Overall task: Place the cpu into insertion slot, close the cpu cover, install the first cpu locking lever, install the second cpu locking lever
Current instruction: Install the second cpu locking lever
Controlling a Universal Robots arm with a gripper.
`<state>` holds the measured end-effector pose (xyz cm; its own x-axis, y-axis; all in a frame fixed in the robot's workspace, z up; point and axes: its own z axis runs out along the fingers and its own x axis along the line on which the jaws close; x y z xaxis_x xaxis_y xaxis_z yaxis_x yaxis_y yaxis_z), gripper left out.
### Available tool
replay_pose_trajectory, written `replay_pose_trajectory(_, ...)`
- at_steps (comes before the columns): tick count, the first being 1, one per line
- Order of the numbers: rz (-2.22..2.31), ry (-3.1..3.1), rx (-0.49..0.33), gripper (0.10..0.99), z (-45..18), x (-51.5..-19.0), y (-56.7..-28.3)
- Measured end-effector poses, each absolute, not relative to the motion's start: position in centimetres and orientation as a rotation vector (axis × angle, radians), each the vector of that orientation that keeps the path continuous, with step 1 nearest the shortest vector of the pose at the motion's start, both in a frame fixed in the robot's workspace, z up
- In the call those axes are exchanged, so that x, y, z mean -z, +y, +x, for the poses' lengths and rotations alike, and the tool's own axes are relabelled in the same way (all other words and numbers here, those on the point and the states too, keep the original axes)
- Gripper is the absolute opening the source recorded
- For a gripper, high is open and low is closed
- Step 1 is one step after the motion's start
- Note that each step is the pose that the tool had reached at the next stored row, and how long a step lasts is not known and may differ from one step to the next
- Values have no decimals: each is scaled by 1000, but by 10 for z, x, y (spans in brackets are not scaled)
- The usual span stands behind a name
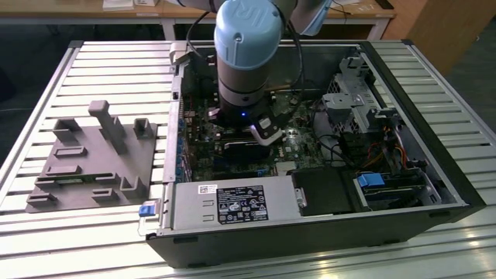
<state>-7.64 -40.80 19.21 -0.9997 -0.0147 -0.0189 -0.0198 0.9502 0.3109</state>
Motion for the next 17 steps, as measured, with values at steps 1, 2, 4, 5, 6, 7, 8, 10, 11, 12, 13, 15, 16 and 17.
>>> replay_pose_trajectory(1, -27, 3086, -494, 106, -77, -192, -408)
replay_pose_trajectory(2, -27, 3086, -496, 106, -77, -191, -407)
replay_pose_trajectory(4, -27, 3085, -498, 106, -77, -191, -406)
replay_pose_trajectory(5, -27, 3085, -499, 106, -78, -191, -405)
replay_pose_trajectory(6, -27, 3085, -499, 106, -78, -191, -404)
replay_pose_trajectory(7, -27, 3085, -500, 106, -78, -190, -404)
replay_pose_trajectory(8, -27, 3085, -500, 106, -79, -190, -403)
replay_pose_trajectory(10, -27, 3085, -501, 106, -79, -190, -402)
replay_pose_trajectory(11, -27, 3084, -502, 106, -80, -190, -401)
replay_pose_trajectory(12, -27, 3084, -502, 106, -80, -189, -401)
replay_pose_trajectory(13, -27, 3084, -503, 106, -80, -189, -400)
replay_pose_trajectory(15, -27, 3084, -504, 106, -81, -188, -399)
replay_pose_trajectory(16, -27, 3084, -503, 106, -81, -189, -399)
replay_pose_trajectory(17, -27, 3084, -503, 106, -81, -189, -399)
